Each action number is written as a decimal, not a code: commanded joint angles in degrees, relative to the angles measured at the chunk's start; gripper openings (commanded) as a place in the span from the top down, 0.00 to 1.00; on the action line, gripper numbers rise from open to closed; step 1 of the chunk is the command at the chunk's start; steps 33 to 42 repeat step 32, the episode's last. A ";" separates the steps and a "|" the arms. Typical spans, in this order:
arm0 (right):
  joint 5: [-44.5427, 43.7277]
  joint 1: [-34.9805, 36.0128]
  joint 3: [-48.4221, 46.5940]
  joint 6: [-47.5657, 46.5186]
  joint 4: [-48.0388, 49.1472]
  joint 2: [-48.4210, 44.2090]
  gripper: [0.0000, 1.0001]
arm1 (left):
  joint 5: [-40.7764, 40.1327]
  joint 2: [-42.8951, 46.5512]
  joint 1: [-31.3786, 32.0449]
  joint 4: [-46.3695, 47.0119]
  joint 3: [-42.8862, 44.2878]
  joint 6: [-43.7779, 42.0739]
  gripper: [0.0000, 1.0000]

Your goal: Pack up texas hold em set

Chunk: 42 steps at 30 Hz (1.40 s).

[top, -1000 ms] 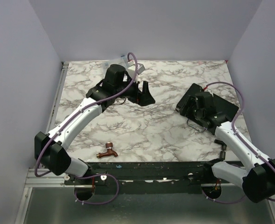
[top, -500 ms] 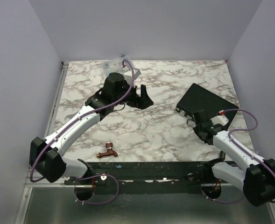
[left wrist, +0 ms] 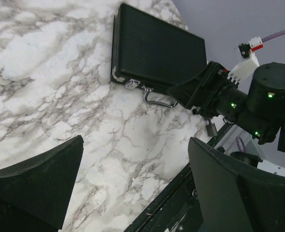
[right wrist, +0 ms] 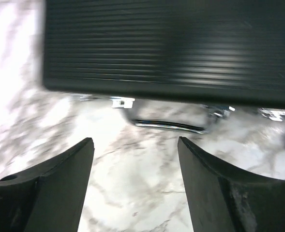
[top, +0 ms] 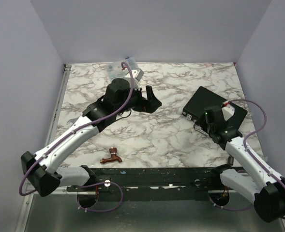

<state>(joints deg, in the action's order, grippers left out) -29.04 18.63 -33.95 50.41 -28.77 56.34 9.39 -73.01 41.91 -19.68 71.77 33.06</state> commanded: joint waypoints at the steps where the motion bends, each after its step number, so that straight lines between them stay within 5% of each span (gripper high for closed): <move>1: 14.82 -0.35 -5.17 -14.57 5.57 -7.86 0.24 | -13.63 11.82 1.59 0.70 -0.28 -1.40 0.11; 6: 24.40 -0.33 -10.79 -19.08 4.30 -14.93 0.14 | -24.07 26.30 1.67 1.89 -4.79 -6.47 0.07; 18: 10.23 -0.35 -35.18 -32.71 -7.92 -20.43 0.00 | -28.97 47.25 1.64 -0.35 -5.45 -19.95 0.01; 25: 7.27 -0.36 -40.97 -32.42 -5.40 -23.91 0.00 | -28.69 53.68 1.62 -3.37 -6.51 -20.05 0.01; 42: 10.83 -0.35 -38.29 -32.74 0.49 -25.18 0.00 | -28.55 55.81 1.60 -3.67 -7.43 -19.96 0.01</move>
